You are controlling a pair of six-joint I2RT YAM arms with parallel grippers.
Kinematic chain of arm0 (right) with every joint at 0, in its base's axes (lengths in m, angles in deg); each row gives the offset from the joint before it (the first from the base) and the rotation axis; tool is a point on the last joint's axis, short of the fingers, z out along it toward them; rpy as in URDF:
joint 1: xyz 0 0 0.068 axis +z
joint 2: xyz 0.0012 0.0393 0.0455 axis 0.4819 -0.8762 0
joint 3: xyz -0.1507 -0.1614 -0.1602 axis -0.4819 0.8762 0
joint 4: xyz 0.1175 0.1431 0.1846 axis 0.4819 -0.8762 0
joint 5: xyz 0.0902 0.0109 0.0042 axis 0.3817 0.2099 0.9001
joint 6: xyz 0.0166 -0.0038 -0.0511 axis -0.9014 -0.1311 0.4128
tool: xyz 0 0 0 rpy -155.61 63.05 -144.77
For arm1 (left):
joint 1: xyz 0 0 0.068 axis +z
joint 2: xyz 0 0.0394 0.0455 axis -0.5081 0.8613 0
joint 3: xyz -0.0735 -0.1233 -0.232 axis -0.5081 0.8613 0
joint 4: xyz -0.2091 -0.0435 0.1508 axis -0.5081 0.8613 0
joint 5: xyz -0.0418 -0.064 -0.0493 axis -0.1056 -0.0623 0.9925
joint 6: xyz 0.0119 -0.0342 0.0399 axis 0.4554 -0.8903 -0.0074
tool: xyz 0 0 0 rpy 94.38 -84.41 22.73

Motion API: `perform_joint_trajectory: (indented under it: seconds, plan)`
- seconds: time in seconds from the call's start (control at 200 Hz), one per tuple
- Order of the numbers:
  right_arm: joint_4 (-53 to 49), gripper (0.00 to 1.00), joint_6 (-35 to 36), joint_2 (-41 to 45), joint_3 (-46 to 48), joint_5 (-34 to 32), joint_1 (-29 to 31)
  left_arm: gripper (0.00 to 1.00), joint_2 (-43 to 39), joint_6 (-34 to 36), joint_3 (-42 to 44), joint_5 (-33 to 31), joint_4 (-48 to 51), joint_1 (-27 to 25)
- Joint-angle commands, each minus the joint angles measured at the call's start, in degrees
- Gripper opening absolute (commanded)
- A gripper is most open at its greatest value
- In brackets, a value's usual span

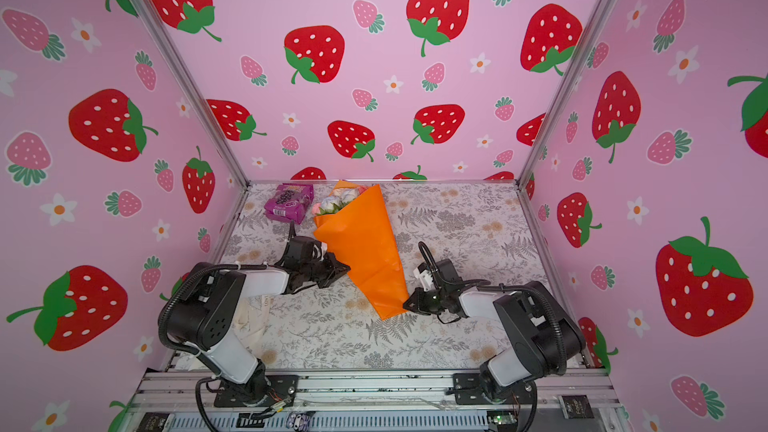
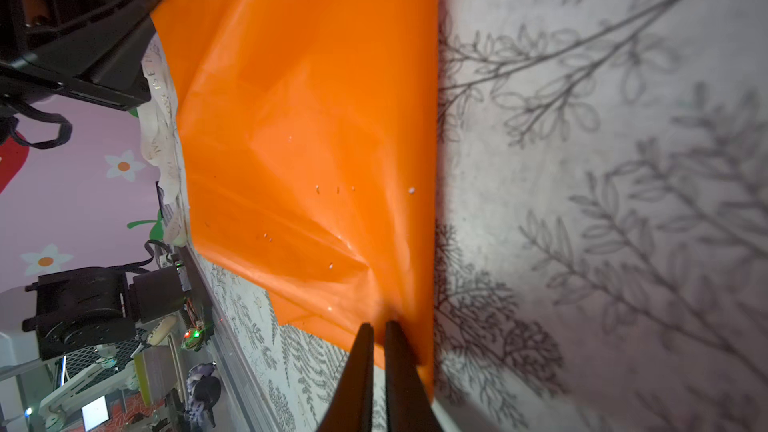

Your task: Tie the bouquet of fake flowers

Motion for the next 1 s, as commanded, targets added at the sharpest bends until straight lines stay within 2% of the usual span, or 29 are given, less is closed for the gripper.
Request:
perform_joint_trajectory:
  seconds: [0.0, 0.23, 0.295, 0.34, 0.45, 0.605, 0.815, 0.99]
  plan:
    - [-2.95, 0.12, 1.22, -0.46, 2.3, -3.91, -0.08, 0.22, -2.22, -0.26, 0.67, 1.28, -0.09, 0.21]
    - [-3.36, 0.13, -0.27, 5.51, 0.09, -2.35, -0.14, 0.57, -7.63, -1.18, 4.57, -0.2, 1.71, -1.51]
    - [-3.92, 0.14, -0.01, 6.34, -1.3, -2.12, -0.24, 0.63, -9.06, -2.02, 5.6, -0.87, 1.95, -2.6]
    - [-4.7, 0.18, 0.18, 6.57, -2.62, -1.5, -0.56, 0.65, -9.58, -2.53, 5.91, -1.28, 2.02, -3.46]
    - [-4.79, 0.34, 0.56, 7.25, -5.24, -1.85, -1.31, 0.66, -9.36, -3.57, 5.94, -2.36, 1.8, -5.48]
    - [-4.88, 0.45, 4.33, 1.87, -11.22, -2.78, -4.06, 0.61, -6.64, -4.3, 5.33, -3.28, -0.32, -6.03]
    - [-5.01, 0.5, 10.8, -13.32, -24.72, 0.47, -5.57, 0.47, -0.57, -5.79, 3.54, -3.46, -4.92, -5.71]
    - [-7.23, 0.51, 15.09, -25.35, -36.82, 4.8, -5.68, 0.35, 2.15, -4.7, 1.16, -3.97, -4.41, -5.18]
